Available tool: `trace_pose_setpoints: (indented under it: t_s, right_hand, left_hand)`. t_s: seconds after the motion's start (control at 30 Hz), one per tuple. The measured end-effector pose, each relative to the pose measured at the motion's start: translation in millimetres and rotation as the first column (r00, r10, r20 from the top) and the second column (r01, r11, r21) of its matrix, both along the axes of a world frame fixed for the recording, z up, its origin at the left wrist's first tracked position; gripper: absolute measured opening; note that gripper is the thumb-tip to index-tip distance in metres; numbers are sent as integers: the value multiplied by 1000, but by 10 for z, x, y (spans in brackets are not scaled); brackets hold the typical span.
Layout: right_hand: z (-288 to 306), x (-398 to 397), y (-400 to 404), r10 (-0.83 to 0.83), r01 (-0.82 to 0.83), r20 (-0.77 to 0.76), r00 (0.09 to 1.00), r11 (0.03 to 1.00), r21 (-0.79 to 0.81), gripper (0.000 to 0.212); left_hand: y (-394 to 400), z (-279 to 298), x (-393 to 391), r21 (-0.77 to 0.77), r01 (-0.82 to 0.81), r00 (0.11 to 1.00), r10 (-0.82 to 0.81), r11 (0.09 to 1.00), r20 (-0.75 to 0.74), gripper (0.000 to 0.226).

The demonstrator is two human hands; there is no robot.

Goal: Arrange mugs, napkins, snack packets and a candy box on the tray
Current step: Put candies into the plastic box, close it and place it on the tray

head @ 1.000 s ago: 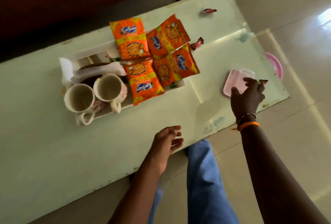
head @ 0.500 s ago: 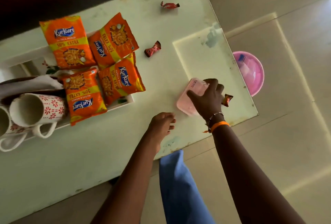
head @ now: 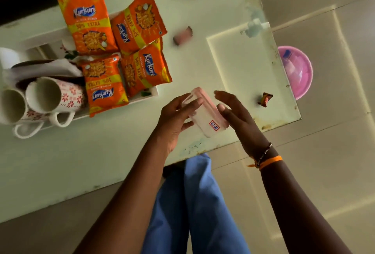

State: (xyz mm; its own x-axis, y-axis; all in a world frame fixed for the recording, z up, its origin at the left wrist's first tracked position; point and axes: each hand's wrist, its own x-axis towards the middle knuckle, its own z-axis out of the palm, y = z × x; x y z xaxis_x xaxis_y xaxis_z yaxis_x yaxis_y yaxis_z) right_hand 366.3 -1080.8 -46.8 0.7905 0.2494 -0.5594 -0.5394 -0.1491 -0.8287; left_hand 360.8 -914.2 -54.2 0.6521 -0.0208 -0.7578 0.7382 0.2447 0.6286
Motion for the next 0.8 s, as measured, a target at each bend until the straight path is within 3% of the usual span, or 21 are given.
trace_pose_setpoints:
  t_s: [0.1, 0.33, 0.47, 0.57, 0.63, 0.7, 0.8]
  right_hand:
    - [24, -118, 118, 70, -70, 39, 997, 998, 0, 24]
    - [-8, -308, 256, 244, -136, 275, 930, 924, -358, 39]
    - [-106, -319, 372, 408, -210, 304, 861, 829, -519, 31]
    - [-275, -217, 303, 273, -58, 316, 909, 833, -550, 28]
    - [-381, -108, 184, 153, 57, 299, 942, 803, -593, 30]
    - [-453, -20, 109, 169, 44, 266, 949, 764, -643, 28]
    - [-479, 75, 96, 178, 36, 253, 951, 749, -662, 25]
  left_hand:
    - [34, 66, -121, 29, 18, 1000, -18, 999, 21, 44]
    - [188, -7, -352, 90, 17, 1000, -19, 996, 25, 18]
    - [269, -113, -479, 110, -18, 1000, 20, 994, -18, 13]
    - [364, -156, -560, 61, -62, 998, 63, 996, -9, 10]
    - [403, -165, -595, 11, -57, 998, 57, 998, 19, 22]
    - [390, -179, -609, 23, -32, 999, 31, 999, 42, 45]
    - [357, -195, -617, -7, -72, 995, 72, 997, 64, 56]
